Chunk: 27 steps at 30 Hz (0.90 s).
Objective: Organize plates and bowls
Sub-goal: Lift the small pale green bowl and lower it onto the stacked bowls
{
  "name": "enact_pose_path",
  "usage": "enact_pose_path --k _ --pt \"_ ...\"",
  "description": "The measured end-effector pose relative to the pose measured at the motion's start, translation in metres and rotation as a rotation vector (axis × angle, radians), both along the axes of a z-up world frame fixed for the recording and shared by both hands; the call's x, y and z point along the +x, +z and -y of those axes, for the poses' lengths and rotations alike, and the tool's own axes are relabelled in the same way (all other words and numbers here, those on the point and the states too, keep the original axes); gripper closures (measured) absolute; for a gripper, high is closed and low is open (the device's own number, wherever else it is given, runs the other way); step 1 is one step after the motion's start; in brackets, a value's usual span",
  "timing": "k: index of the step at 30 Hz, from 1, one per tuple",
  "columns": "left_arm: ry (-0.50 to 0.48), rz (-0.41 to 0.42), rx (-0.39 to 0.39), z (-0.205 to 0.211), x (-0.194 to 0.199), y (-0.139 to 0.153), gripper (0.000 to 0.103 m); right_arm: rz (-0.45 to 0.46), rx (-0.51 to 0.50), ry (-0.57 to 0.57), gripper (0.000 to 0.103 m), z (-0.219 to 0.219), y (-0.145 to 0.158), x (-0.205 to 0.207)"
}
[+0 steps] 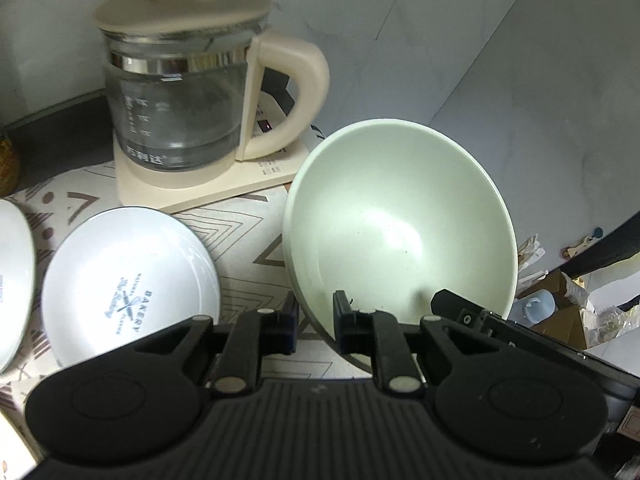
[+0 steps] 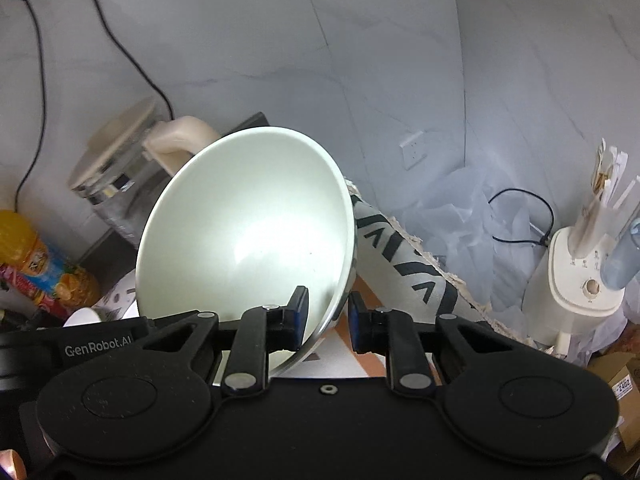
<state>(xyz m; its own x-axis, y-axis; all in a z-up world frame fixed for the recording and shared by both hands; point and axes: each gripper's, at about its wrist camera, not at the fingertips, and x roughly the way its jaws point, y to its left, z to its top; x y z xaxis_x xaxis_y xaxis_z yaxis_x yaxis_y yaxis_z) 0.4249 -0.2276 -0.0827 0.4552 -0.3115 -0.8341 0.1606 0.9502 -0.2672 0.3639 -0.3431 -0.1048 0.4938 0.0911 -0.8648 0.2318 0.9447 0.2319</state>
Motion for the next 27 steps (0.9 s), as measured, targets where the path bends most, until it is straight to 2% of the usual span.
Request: enact_pose_path --k 5,12,27 --pt "0.005 0.006 -0.009 -0.01 -0.013 0.012 0.087 0.02 0.008 0.011 0.082 -0.007 0.015 -0.012" --pt "0.017 0.01 -0.022 -0.026 -0.032 0.026 0.087 0.078 -0.016 0.088 0.08 -0.022 0.037 -0.029" --pt "0.033 -0.001 -0.027 -0.047 -0.066 0.04 0.087 0.087 -0.058 0.192 0.079 -0.044 0.054 -0.06"
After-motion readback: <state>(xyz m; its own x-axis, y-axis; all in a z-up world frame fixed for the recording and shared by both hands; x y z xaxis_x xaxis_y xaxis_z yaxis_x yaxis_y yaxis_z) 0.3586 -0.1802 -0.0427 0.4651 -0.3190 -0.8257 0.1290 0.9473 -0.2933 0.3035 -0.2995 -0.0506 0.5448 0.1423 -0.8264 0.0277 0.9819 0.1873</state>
